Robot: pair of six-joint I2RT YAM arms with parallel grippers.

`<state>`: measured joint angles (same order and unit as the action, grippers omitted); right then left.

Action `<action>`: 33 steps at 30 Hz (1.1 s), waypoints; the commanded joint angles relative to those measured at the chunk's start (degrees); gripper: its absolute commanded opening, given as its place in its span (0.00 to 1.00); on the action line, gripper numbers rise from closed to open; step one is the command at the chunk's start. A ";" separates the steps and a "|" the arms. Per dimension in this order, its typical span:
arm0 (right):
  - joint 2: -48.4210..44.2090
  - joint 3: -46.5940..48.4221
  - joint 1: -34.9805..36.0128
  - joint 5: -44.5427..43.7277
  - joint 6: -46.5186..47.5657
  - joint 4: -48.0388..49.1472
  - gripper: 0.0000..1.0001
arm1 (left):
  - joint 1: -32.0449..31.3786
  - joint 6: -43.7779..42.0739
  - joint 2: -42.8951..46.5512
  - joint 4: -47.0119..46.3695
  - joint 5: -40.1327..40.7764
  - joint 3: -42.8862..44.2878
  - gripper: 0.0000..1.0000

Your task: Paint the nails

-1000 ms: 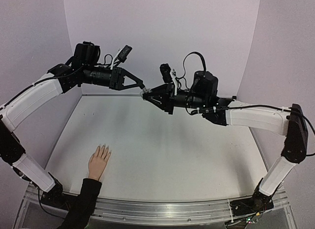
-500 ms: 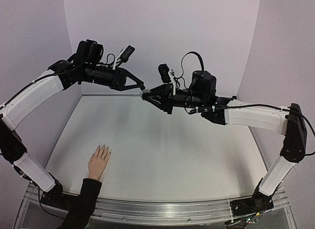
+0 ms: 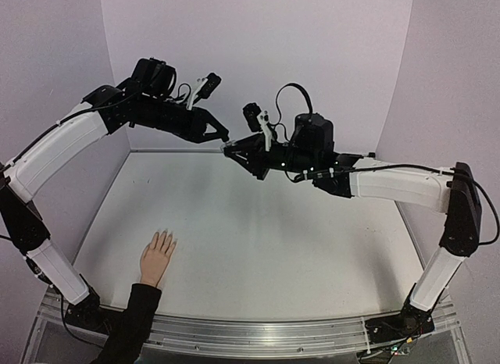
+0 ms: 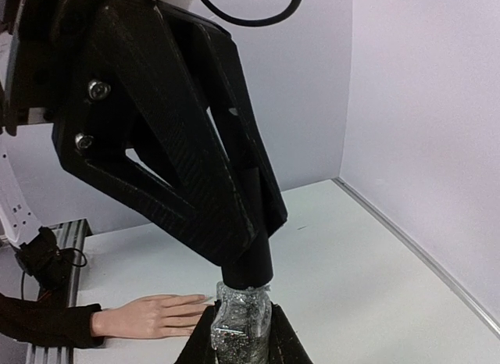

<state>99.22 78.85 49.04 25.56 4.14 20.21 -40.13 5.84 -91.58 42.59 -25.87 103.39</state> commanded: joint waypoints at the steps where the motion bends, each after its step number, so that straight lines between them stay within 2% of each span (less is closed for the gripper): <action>1: -1.39 3.56 2.97 -10.09 2.28 16.67 0.00 | -3.11 6.48 -2.12 1.80 3.04 -0.57 0.00; 8: -0.04 3.81 4.59 -17.54 3.85 23.58 0.00 | -3.21 19.30 0.56 -12.51 4.63 -7.06 0.00; 11: 0.34 5.00 5.25 -15.37 6.72 23.50 0.00 | -3.21 22.71 -1.42 -12.38 1.86 -5.78 0.00; 17: -0.37 7.35 5.48 -13.44 12.47 16.18 0.00 | -3.69 18.51 -5.64 -1.41 2.92 0.51 0.00; 24: -0.78 9.13 5.50 -11.91 18.18 10.95 0.00 | -3.72 15.97 -8.52 6.04 2.94 4.38 0.00; 29: -0.87 9.57 5.47 -9.65 17.86 10.84 0.00 | -3.73 16.04 -7.94 4.62 3.04 3.58 0.00; 33: -1.77 9.60 5.23 -2.68 13.10 10.98 0.00 | -3.80 13.16 -3.67 -4.55 -2.11 -3.44 0.00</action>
<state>100.40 81.47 51.69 7.84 19.79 16.74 -40.91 22.23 -95.95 41.69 -18.71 106.89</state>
